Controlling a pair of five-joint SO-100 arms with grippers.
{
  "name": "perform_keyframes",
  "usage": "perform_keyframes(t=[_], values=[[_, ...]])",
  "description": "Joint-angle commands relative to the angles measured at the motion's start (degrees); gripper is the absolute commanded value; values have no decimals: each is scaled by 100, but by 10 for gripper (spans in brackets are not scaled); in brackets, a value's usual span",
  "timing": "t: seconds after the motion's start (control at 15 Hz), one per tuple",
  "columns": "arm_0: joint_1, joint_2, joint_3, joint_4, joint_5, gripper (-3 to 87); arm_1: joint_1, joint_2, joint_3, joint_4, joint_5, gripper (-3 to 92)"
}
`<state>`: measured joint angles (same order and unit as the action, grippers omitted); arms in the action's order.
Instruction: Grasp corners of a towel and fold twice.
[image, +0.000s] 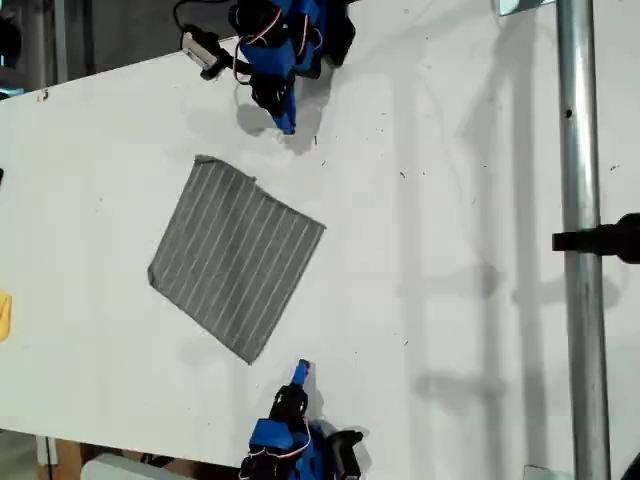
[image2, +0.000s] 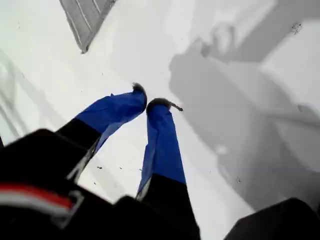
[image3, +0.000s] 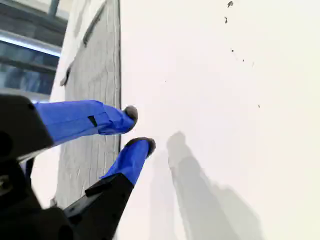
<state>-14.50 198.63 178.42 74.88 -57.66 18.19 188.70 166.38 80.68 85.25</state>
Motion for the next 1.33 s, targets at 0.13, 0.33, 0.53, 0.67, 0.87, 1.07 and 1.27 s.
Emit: perform_keyframes(t=[0.13,0.33,0.53,0.67,0.87,1.07,1.27], values=[[-413,26,26,-246,-2830,-24,-615,-9,-325,229,193,-3],[-422,26,26,-246,-2839,-20,-615,-9,-325,229,202,-3],[-563,26,18,-62,-3226,46,-694,-9,-378,220,264,-3],[-308,26,-141,-220,-3199,-28,-896,-9,-580,193,264,-3],[-272,-747,-1230,62,-3384,-28,-1028,-1433,-1854,97,114,-3],[-598,-3322,-3630,316,-2742,-28,-1002,-3823,-3639,-387,-492,-3],[-1389,-4702,-5449,888,-1898,-28,-993,-5502,-5309,-334,-923,-3]])
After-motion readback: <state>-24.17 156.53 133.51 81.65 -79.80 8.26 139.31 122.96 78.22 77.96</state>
